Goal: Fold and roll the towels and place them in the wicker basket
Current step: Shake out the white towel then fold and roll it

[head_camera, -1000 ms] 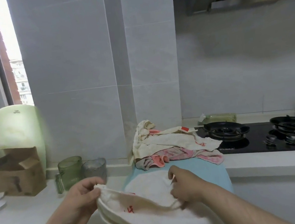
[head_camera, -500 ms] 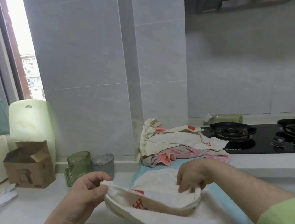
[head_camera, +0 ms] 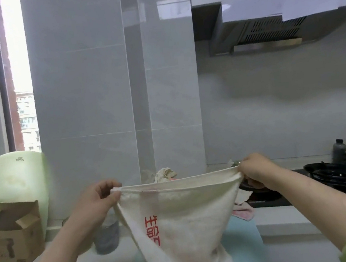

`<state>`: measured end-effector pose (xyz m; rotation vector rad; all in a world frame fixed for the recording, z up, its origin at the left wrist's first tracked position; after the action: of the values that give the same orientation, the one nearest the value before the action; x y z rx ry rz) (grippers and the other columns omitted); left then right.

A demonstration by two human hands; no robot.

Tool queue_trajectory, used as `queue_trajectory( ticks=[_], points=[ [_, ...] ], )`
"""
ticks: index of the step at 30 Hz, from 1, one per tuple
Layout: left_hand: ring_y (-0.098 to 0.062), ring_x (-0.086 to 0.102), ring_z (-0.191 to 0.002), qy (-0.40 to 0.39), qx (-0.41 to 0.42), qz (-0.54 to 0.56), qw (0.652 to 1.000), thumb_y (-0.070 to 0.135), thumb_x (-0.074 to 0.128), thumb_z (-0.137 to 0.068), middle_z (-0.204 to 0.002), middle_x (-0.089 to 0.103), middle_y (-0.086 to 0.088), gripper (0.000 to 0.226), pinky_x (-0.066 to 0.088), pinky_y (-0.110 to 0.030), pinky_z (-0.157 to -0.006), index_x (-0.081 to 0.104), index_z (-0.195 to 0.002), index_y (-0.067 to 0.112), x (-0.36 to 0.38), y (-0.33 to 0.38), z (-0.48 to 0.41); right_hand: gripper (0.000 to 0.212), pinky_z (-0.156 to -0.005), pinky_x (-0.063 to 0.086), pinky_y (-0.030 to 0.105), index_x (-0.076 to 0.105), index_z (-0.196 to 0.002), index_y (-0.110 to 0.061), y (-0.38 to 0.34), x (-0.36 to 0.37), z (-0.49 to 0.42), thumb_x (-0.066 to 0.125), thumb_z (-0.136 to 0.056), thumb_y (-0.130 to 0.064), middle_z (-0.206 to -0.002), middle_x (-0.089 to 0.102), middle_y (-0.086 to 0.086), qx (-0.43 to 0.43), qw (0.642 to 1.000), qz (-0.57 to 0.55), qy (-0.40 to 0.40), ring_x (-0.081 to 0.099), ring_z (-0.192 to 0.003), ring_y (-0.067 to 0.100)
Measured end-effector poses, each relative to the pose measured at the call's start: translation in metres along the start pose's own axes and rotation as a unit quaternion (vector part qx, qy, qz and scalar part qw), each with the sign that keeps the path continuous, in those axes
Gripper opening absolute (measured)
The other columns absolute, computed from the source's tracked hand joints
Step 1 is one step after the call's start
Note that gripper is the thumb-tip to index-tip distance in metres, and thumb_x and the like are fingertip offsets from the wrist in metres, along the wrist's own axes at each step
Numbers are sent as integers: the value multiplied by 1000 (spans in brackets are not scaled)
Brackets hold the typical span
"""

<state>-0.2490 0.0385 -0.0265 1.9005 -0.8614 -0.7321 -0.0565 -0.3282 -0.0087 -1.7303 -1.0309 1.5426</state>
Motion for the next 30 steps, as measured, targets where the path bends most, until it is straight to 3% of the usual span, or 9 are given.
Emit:
queue_trajectory(
  ticks=[4,8,11,14,17,21,25,27,30],
  points=[
    [-22,62,-77,25,79,-69,994,-3,61,-89,-81,68,-6,18,49,-29,-71,68,-86,13,14,35,-27,29,-38,25,16,52,-61,-2,-14,-37,1,39,-87,3,-49,49,12,36,998,-44,40,35,-35,17],
    [-17,59,-72,33,141,-142,979,1,59,-90,-81,66,-3,20,45,-28,-66,66,-81,17,29,74,-47,27,-34,36,15,61,-89,2,-34,-64,7,35,-95,-2,-61,60,11,40,987,-149,38,43,-39,13],
    [-14,62,-81,40,157,-155,974,4,55,-91,-88,69,2,21,46,-29,-71,68,-85,19,30,98,-58,22,-47,49,21,61,-97,5,-50,-81,12,40,-92,4,-77,66,15,10,980,-198,11,55,-56,16],
    [-21,64,-81,40,156,-155,975,5,53,-91,-87,70,-2,22,47,-30,-68,71,-86,16,26,113,-65,25,-64,54,23,66,-102,2,-67,-96,21,48,-87,12,-91,70,14,-79,988,-132,-16,62,-76,18],
    [-20,60,-76,48,158,-149,975,6,52,-92,-85,68,-4,21,45,-29,-63,68,-84,16,23,125,-65,10,-62,47,24,69,-94,-2,-82,-111,36,61,-89,1,-87,69,11,-160,986,-36,22,58,-72,18],
    [-20,56,-73,55,146,-118,981,9,50,-94,-85,64,-5,19,44,-32,-65,65,-86,19,15,133,-62,13,-58,37,25,69,-86,-10,-92,-125,49,63,-94,-17,-79,63,4,-183,979,-56,68,47,-63,13],
    [-23,56,-79,78,142,-118,980,15,48,-97,-87,63,-4,18,44,-33,-68,64,-90,18,3,143,-53,21,-82,51,38,69,-90,-8,-94,-124,60,59,-97,-25,-93,69,8,-187,975,-100,63,63,-87,24],
    [-23,58,-82,90,149,-120,977,14,47,-98,-90,63,-4,18,43,-32,-66,64,-94,13,-2,151,-44,28,-90,54,46,67,-95,1,-95,-122,67,55,-99,-24,-96,70,15,-195,968,-146,58,66,-91,30],
    [-22,57,-80,100,160,-118,975,13,46,-98,-89,64,-7,20,43,-33,-68,64,-93,6,-10,161,-32,36,-76,52,45,60,-87,4,-93,-119,73,53,-99,-29,-80,57,15,-196,963,-169,81,54,-73,27]
  ],
)
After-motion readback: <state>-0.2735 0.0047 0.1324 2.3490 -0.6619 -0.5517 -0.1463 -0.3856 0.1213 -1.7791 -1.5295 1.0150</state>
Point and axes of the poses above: each hand's wrist, its own z-axis away from the middle knuckle, its own x-axis out of the palm, y = z × x, the point moved 8 cm from there along -z, towards the middle knuckle
